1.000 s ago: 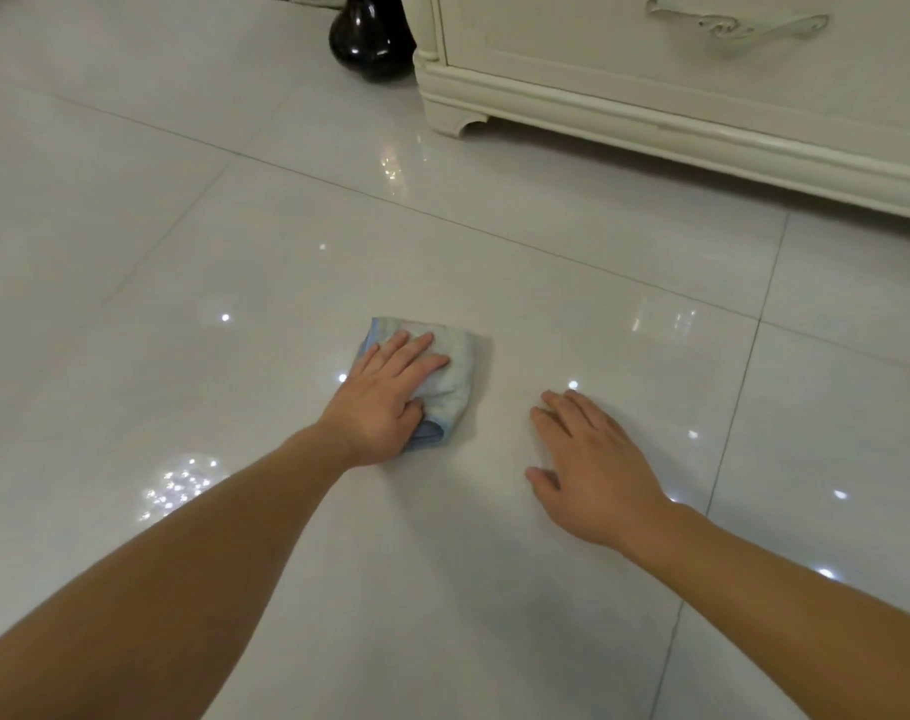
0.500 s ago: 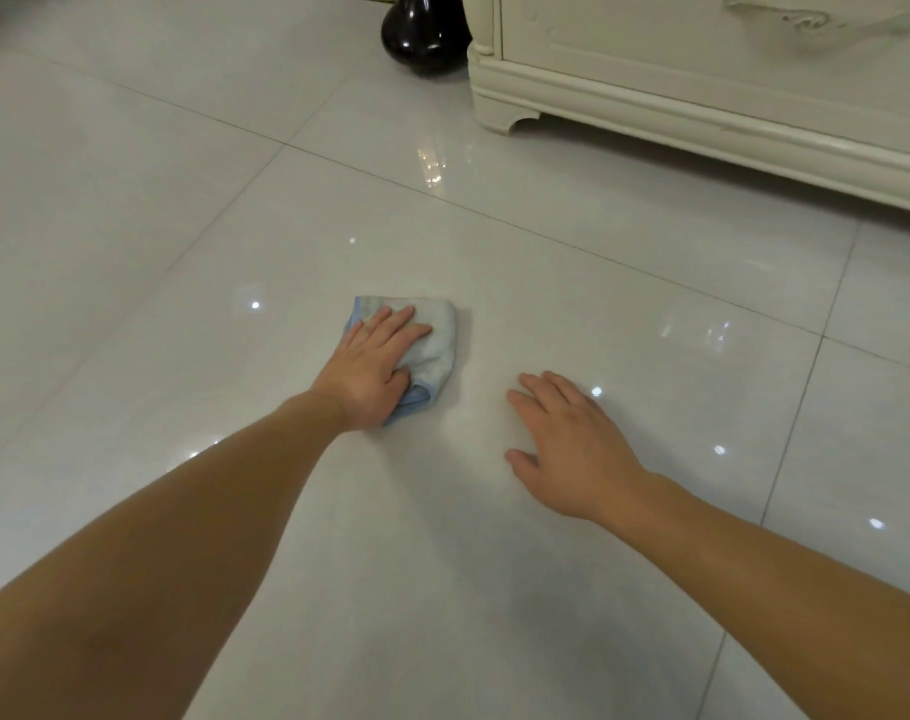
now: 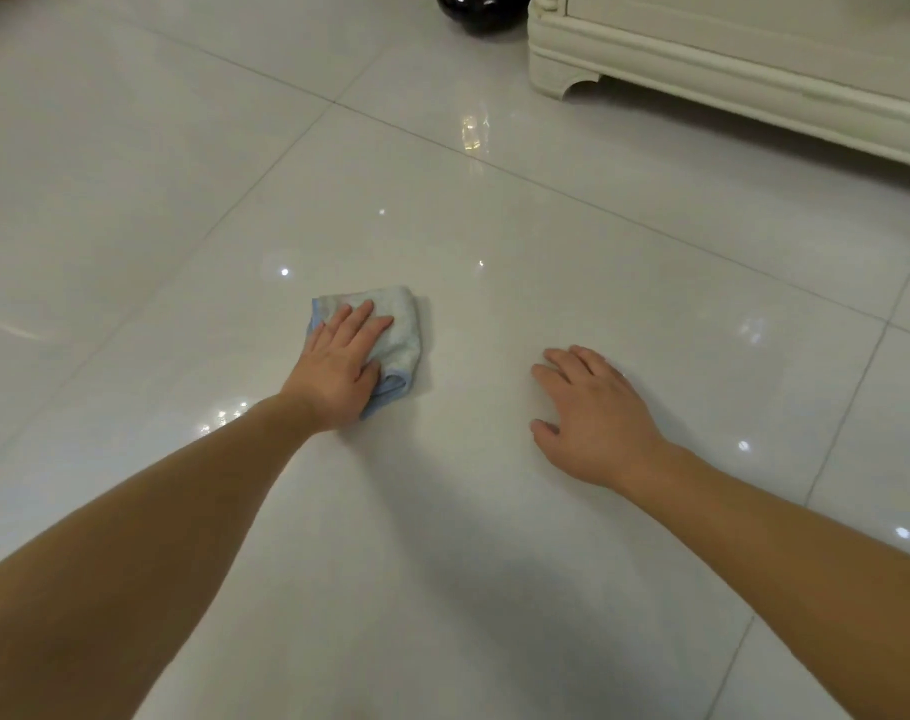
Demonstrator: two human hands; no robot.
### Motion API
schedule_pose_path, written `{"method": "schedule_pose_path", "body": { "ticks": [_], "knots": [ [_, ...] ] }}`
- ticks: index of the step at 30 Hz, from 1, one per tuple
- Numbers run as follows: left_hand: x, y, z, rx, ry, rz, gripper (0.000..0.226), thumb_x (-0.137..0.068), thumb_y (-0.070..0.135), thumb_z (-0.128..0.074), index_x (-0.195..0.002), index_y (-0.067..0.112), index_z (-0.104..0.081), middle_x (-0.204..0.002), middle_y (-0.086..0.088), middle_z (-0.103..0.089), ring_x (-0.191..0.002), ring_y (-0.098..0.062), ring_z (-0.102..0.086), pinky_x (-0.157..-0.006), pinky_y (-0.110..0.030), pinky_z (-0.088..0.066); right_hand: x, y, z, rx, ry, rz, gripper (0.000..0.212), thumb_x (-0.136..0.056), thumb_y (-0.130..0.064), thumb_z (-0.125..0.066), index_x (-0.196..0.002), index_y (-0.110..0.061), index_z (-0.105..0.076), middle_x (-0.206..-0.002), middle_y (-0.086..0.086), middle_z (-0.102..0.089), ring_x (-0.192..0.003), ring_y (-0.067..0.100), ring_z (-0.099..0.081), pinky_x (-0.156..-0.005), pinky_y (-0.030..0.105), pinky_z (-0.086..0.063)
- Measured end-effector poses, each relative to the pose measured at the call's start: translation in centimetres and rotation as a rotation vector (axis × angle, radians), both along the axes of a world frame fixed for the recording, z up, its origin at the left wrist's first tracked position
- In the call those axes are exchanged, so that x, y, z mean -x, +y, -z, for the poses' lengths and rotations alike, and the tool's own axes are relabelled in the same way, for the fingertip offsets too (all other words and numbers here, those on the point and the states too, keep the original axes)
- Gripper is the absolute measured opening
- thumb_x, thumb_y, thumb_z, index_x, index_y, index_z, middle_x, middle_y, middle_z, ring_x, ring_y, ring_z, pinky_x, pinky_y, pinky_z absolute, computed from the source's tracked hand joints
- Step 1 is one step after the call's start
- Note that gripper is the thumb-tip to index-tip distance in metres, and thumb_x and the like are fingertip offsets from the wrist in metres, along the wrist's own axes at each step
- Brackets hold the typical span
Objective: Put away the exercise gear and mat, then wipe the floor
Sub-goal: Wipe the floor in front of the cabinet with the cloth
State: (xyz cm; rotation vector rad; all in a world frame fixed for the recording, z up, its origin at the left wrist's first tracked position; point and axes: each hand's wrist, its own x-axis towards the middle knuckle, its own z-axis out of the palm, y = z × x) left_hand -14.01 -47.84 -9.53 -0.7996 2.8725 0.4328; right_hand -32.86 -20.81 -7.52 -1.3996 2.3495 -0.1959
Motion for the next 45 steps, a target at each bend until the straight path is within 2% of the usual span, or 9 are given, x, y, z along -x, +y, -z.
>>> {"method": "schedule_pose_path", "body": {
  "ticks": [4,10,18,25,30,34,39,45],
  "knots": [
    [-2.4,2.0,0.1,-0.009,0.003,-0.011,0.070,-0.085,0.046,-0.029,-0.149,0.018,-0.040,-0.160,-0.009,-0.029,-0.147,-0.037,-0.022,-0.121,-0.051,-0.015,-1.1,-1.0,-0.6,0.023,0.008,-0.052,0.064,-0.090,-0.036,-0.049,-0.148,-0.015,-0.031,-0.158,0.003,-0.024,-0.145,0.024,-0.017,-0.118,0.034,-0.012],
    [-6.1,4.4,0.3,-0.021,-0.011,0.016,0.062,-0.087,0.041,-0.037,-0.146,0.021,-0.040,-0.159,-0.008,-0.030,-0.145,-0.038,-0.025,-0.117,-0.057,-0.023,-3.8,-1.4,-0.3,0.012,-0.012,-0.251,0.068,-0.091,-0.045,-0.048,-0.151,-0.020,-0.026,-0.161,0.001,-0.017,-0.147,0.023,-0.012,-0.121,0.035,-0.011],
    [-9.2,9.4,0.2,-0.024,-0.015,0.082,0.058,-0.088,0.038,-0.037,-0.145,0.030,-0.031,-0.162,-0.004,-0.024,-0.149,-0.031,-0.017,-0.119,-0.053,-0.016,-3.6,-0.5,0.9,0.015,-0.047,-0.224,0.064,-0.094,-0.046,-0.048,-0.150,-0.023,-0.029,-0.160,-0.002,-0.018,-0.147,0.021,-0.011,-0.120,0.033,-0.010],
    [-9.3,13.7,0.1,-0.018,-0.064,0.233,0.062,-0.088,0.037,-0.036,-0.149,0.033,-0.026,-0.164,0.003,-0.013,-0.152,-0.024,-0.005,-0.122,-0.049,-0.009,-3.2,-0.5,0.9,0.004,-0.052,-0.269,0.065,-0.096,-0.046,-0.047,-0.151,-0.022,-0.025,-0.161,0.000,-0.015,-0.148,0.021,-0.010,-0.120,0.033,-0.011],
    [-8.7,17.6,0.2,-0.019,-0.050,0.380,0.059,-0.089,0.034,-0.042,-0.147,0.031,-0.032,-0.164,-0.001,-0.018,-0.152,-0.029,-0.011,-0.120,-0.053,-0.013,-2.1,1.0,0.3,0.040,-0.061,-0.265,0.065,-0.094,-0.043,-0.052,-0.150,-0.023,-0.029,-0.160,0.001,-0.018,-0.147,0.023,-0.013,-0.120,0.035,-0.015],
    [-8.0,20.2,0.2,-0.036,-0.026,0.495,0.060,-0.092,0.032,-0.046,-0.149,0.035,-0.029,-0.166,0.003,-0.009,-0.153,-0.026,-0.001,-0.122,-0.048,-0.001,-0.2,3.6,0.1,-0.004,-0.053,-0.307,0.066,-0.092,-0.042,-0.055,-0.150,-0.027,-0.030,-0.160,-0.001,-0.019,-0.147,0.022,-0.013,-0.120,0.035,-0.016],
    [-5.8,23.2,-0.5,-0.050,-0.087,0.647,0.064,-0.092,0.030,-0.049,-0.150,0.038,-0.024,-0.166,0.006,0.000,-0.152,-0.021,0.013,-0.122,-0.045,0.009,0.9,6.3,0.7,-0.073,-0.034,-0.360,0.064,-0.093,-0.046,-0.053,-0.151,-0.029,-0.028,-0.161,-0.003,-0.014,-0.148,0.019,-0.008,-0.120,0.034,-0.012],
    [-3.4,26.7,-0.8,-0.053,-0.117,0.748,0.067,-0.089,0.030,-0.052,-0.151,0.037,-0.026,-0.166,0.005,-0.004,-0.152,-0.023,0.011,-0.122,-0.048,0.007,1.1,6.5,1.2,-0.024,-0.051,-0.360,0.065,-0.093,-0.047,-0.055,-0.150,-0.029,-0.031,-0.161,-0.003,-0.016,-0.149,0.020,-0.008,-0.120,0.039,-0.014]
  ]
}}
